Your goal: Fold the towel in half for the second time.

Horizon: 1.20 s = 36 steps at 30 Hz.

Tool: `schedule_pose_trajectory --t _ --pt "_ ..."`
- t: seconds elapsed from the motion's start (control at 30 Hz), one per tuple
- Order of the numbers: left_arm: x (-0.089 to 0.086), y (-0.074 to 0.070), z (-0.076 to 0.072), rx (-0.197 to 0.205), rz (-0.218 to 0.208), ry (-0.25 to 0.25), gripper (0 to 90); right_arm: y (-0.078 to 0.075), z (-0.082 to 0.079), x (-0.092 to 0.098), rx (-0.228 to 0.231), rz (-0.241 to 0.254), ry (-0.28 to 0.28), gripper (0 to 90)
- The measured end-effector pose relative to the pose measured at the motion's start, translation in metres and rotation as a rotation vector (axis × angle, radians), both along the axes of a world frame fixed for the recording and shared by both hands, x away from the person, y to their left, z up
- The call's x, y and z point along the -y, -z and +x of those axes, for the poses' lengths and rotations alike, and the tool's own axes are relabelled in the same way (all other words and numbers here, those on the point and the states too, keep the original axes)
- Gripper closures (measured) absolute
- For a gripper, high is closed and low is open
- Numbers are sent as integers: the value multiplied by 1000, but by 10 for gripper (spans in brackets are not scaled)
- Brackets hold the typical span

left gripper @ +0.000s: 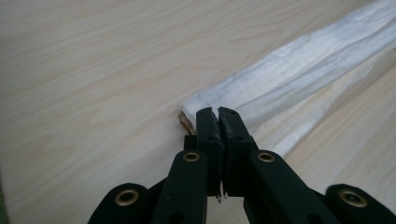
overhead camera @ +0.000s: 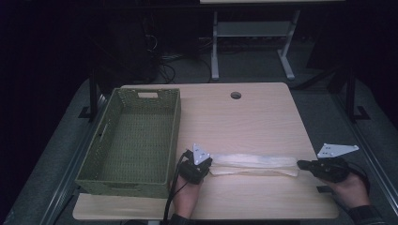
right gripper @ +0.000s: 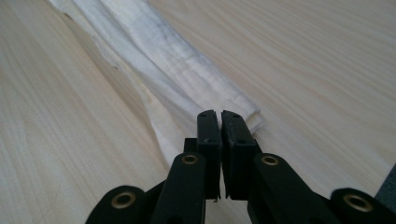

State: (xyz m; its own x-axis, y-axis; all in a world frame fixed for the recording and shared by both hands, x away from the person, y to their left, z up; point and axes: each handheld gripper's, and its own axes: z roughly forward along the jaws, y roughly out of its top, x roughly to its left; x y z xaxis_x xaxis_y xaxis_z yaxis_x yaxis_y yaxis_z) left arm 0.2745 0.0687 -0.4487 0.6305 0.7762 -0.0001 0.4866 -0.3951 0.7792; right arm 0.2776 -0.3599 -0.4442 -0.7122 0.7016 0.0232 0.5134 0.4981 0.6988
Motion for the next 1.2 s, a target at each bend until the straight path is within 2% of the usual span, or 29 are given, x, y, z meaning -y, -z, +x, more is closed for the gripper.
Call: schedule_pose_trajectory --t 0.23,0.3,0.33,0.37,0.43,0.5,0.57,0.67,0.77,0.83,0.9,0.97,1.03,1.07,1.2 --pt "-1 11 -4 -42 11 10 872 7 -5 -2 -40 -15 -22 857" --pt "-1 11 -6 -43 7 8 865 9 -6 -4 -59 -27 -23 835" --pt "-2 9 -6 -42 3 10 855 9 -7 -4 -50 -22 -32 791" --pt "-2 6 -7 -35 -5 10 838 6 -8 -3 -50 -5 -28 751" --pt "-3 0 -8 -24 -20 16 811 0 -9 -2 -41 30 -26 736" --pt "-1 -8 -8 -16 -31 31 791 -6 -10 -1 -20 68 -19 751" --pt "2 -14 -7 -7 -39 56 786 -8 -10 -2 -15 90 -20 803" --pt "8 -14 -3 -32 -40 103 787 -2 -8 -8 -54 48 -38 858" --pt "14 -4 2 -78 -18 127 801 8 -7 -12 -92 0 -52 880" --pt "16 4 6 -112 19 144 804 14 -6 -14 -115 -15 -54 888" --pt "16 11 9 -143 54 149 809 15 -5 -14 -120 -16 -60 892" --pt "14 14 10 -151 28 153 821 16 -4 -14 -120 -14 -63 892" --pt "14 12 11 -166 28 162 814 15 -4 -14 -125 -17 -60 892" --pt "14 11 12 -167 25 164 781 16 -3 -14 -115 -22 -68 892" --pt "18 4 18 -175 26 169 657 15 -4 -17 -124 -31 -51 894"
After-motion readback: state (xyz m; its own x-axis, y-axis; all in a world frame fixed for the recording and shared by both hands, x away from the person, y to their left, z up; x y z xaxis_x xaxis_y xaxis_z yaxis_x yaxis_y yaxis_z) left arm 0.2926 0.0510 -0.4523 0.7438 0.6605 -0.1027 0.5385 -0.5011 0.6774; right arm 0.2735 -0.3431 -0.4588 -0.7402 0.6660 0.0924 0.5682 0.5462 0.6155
